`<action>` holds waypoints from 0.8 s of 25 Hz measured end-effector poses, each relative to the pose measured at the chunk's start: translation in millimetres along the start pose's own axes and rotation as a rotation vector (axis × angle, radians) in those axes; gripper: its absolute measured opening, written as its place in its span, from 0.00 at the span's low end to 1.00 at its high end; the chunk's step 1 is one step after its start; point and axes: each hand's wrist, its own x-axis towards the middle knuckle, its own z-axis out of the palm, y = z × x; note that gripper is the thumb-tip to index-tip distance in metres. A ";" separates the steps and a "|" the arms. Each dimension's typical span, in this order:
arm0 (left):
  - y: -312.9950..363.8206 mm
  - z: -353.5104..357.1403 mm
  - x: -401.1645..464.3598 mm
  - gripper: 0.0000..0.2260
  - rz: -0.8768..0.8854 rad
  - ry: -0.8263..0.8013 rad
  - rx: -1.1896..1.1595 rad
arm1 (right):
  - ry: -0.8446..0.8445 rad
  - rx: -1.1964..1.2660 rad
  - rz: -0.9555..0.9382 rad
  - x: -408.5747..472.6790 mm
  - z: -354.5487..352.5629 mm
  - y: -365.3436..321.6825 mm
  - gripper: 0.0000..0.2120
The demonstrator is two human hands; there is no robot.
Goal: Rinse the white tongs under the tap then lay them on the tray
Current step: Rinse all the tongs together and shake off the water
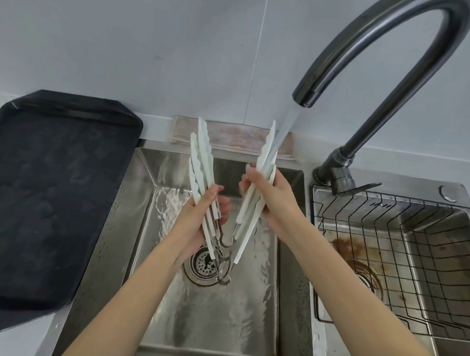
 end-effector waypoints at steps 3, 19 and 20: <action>-6.3 -0.2 -3.6 0.09 -0.094 -0.024 -0.073 | -0.091 -0.106 0.006 -6.3 -11.1 -2.8 0.13; -11.5 19.4 -10.3 0.09 -0.145 -0.099 -0.105 | 0.500 -0.277 -0.194 -33.4 -125.6 -25.8 0.20; -12.7 19.5 -10.7 0.11 -0.150 -0.096 -0.097 | 0.514 -0.284 -0.208 -30.4 -125.8 -25.7 0.18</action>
